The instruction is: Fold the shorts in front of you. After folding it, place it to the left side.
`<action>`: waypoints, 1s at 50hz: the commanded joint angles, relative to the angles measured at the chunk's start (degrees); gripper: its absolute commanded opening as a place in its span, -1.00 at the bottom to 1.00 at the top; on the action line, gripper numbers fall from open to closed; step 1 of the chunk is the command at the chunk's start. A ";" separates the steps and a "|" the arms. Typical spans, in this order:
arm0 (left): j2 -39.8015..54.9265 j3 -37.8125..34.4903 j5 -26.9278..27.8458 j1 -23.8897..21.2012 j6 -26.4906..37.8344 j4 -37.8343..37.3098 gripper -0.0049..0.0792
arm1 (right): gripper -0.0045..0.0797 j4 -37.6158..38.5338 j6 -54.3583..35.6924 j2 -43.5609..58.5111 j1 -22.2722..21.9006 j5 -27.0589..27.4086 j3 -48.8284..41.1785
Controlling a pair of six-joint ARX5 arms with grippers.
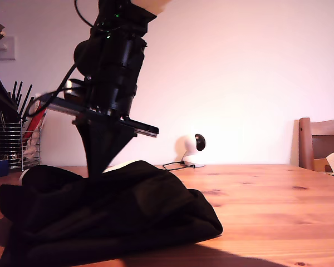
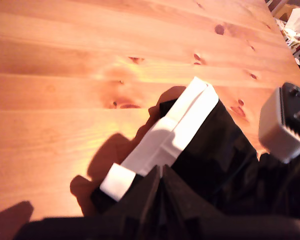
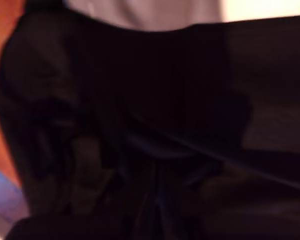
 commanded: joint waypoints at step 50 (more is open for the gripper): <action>-0.09 6.73 4.68 1.99 -0.44 -7.10 -0.92 | -0.92 10.54 7.21 1.49 2.23 -44.11 -5.70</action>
